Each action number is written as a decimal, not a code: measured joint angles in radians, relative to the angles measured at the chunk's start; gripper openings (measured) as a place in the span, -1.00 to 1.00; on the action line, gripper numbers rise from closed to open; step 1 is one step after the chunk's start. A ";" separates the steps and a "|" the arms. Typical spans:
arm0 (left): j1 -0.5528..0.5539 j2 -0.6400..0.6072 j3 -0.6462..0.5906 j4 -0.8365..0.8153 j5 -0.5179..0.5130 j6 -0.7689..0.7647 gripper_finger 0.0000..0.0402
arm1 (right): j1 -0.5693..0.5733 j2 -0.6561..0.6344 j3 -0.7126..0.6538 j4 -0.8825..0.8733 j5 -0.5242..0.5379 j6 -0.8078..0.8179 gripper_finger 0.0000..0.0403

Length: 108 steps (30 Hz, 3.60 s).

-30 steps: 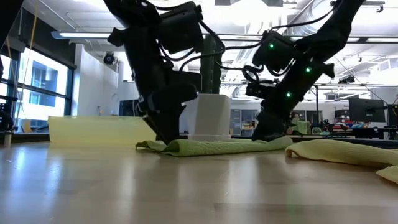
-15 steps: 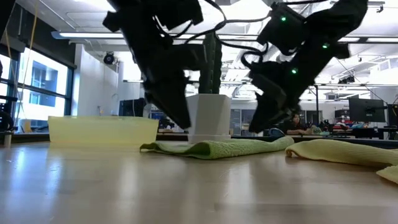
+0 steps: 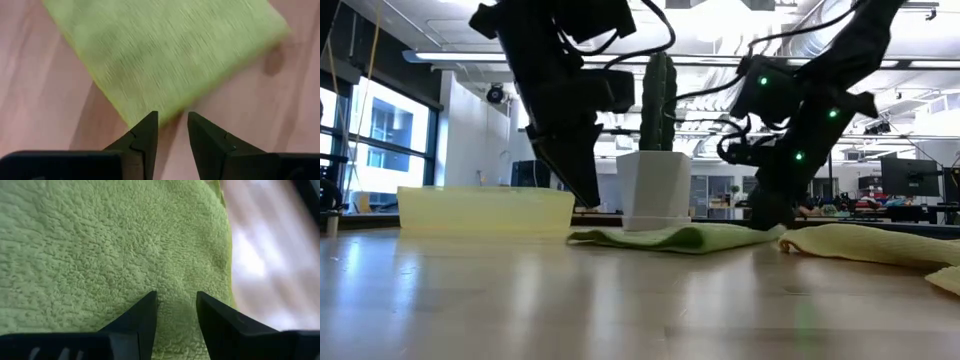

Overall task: Roll microfiber towels into tight, uniform cylinder then place into a basket
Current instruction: Fold the green microfiber towel, then roll the green microfiber towel

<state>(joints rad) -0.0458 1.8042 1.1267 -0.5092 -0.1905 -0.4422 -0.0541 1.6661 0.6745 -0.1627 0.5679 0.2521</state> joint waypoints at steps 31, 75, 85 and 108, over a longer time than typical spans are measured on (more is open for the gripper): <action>-0.059 -0.002 0.000 0.081 -0.155 0.635 -0.50 | 0.289 -0.110 -0.024 0.257 -0.380 -0.497 -0.32; -0.061 0.116 0.001 0.241 -0.048 0.642 -0.31 | 0.329 0.087 -0.021 0.445 -0.376 -0.097 -0.98; -0.054 0.150 0.002 0.242 -0.121 0.714 -0.31 | 0.328 0.087 -0.022 0.456 -0.413 -0.008 -1.00; 0.000 0.159 0.004 0.167 0.260 0.251 -0.97 | 0.329 0.086 -0.022 0.467 -0.443 0.031 -1.00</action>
<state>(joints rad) -0.0457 1.9632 1.1305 -0.3421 0.0695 -0.1908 0.2752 1.7519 0.6529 0.3039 0.1244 0.2835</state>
